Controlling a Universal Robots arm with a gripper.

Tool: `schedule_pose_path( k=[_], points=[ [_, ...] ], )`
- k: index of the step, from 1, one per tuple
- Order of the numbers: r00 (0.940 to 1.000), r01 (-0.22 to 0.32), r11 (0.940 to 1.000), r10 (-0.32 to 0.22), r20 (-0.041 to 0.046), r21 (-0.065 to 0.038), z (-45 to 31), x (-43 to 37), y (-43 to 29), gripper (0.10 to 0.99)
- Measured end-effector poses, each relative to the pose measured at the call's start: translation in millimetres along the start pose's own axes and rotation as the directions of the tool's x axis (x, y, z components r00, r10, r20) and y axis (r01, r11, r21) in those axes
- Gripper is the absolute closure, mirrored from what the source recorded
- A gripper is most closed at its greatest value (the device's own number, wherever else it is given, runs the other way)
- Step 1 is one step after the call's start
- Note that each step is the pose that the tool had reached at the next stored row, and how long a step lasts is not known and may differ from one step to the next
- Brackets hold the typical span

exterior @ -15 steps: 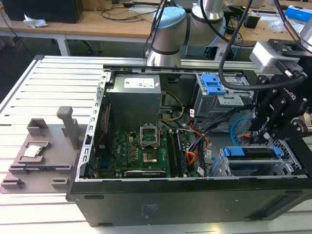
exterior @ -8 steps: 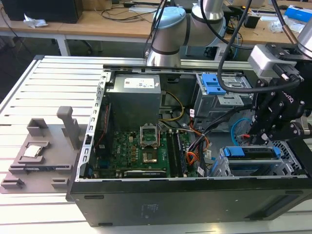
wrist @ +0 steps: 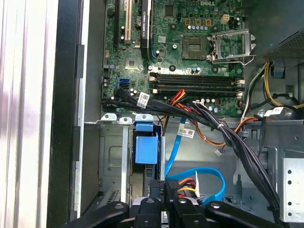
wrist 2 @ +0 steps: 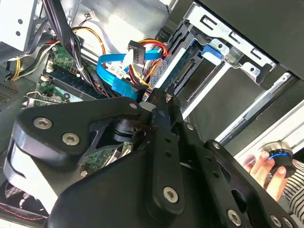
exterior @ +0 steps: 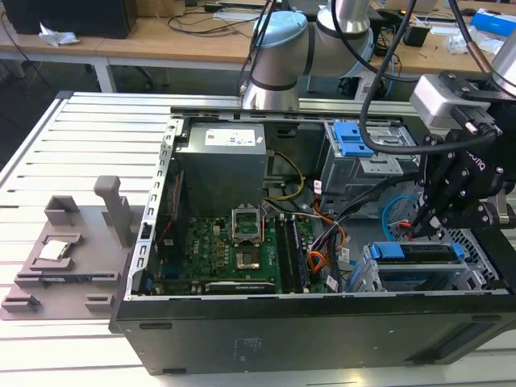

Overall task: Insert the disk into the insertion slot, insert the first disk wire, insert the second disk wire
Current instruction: 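Insert the first disk wire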

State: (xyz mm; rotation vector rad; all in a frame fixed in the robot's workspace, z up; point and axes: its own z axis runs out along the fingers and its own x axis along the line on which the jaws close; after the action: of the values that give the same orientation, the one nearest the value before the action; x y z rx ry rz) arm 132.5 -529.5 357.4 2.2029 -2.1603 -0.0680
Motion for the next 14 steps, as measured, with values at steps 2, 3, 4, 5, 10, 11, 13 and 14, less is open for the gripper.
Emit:
schedule_pose_path(
  k=[2,3,4,5,10,11,13,14],
  points=[
    [1.0000,0.000,1.0000,0.000,0.0002,0.000,0.1,1.9,0.0,0.922],
    [1.0000,0.000,1.0000,0.000,0.0000,0.000,0.1,3.3,0.0,0.922],
    [1.0000,0.000,1.0000,0.000,0.0001,0.000,0.1,4.9,0.1,0.922],
    [1.0000,0.000,1.0000,0.000,0.0001,0.000,0.1,6.8,0.1,0.922],
    [1.0000,0.000,1.0000,0.000,0.0001,0.000,0.2,15.0,-0.1,0.922],
    [1.0000,0.000,1.0000,0.000,0.0001,0.000,0.1,15.0,-1.8,0.922],
    [1.0000,0.000,1.0000,0.000,0.0001,0.000,0.0,15.1,-4.7,0.922],
    [1.0000,0.000,1.0000,0.000,0.0000,0.000,-0.2,15.1,-6.7,0.922]
  ],
)
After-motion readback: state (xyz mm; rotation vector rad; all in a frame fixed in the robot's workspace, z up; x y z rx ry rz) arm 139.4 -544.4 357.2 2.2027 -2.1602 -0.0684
